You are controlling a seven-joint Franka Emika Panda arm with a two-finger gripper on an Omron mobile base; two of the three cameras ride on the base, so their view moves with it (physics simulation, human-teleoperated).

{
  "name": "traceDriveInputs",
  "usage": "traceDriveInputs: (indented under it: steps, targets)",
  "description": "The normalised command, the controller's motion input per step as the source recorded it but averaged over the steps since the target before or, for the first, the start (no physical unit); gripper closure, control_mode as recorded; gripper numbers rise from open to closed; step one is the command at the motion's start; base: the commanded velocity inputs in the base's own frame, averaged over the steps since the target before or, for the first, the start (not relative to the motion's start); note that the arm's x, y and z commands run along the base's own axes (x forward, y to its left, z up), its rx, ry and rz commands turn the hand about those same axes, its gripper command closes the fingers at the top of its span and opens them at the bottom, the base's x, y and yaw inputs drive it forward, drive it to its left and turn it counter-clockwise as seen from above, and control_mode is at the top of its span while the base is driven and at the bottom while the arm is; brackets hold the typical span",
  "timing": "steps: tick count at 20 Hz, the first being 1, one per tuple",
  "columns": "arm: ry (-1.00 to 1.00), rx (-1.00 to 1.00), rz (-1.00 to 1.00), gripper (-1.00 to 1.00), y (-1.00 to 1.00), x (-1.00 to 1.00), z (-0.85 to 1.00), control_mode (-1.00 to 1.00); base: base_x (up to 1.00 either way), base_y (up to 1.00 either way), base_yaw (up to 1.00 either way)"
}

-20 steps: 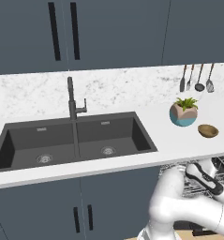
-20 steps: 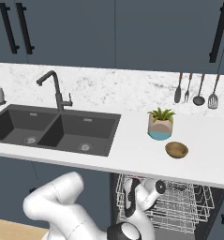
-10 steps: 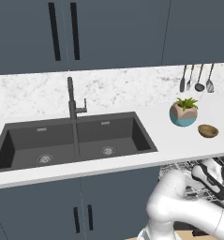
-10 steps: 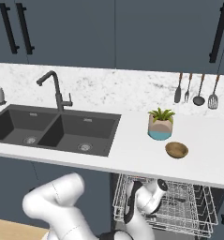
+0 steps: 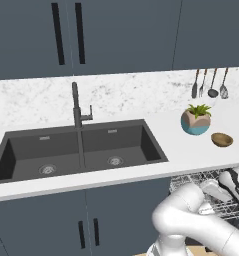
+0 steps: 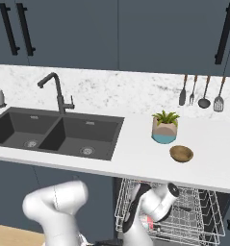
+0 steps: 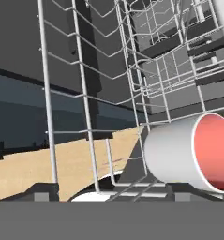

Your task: Pick up the cup and bowl from the counter, place them in the dishwasher, and close the dishwasher door.

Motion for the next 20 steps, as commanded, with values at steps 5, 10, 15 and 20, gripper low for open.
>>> traceDriveInputs:
  steps: [5, 10, 15, 20]
  targets:
    - [-0.14, 0.00, 0.00, -1.00, -0.02, -0.16, 0.56, -1.00, 0.00, 0.00, 0.00]
    - [0.05, -0.08, 0.00, -1.00, -0.13, -0.25, 0.98, -1.00, 0.00, 0.00, 0.00]
    - [0.00, -0.22, 0.01, -1.00, 0.00, -0.22, 1.00, -1.00, 0.00, 0.00, 0.00]
    - [0.02, -0.29, 0.13, -1.00, -0.21, -0.04, 0.90, -1.00, 0.00, 0.00, 0.00]
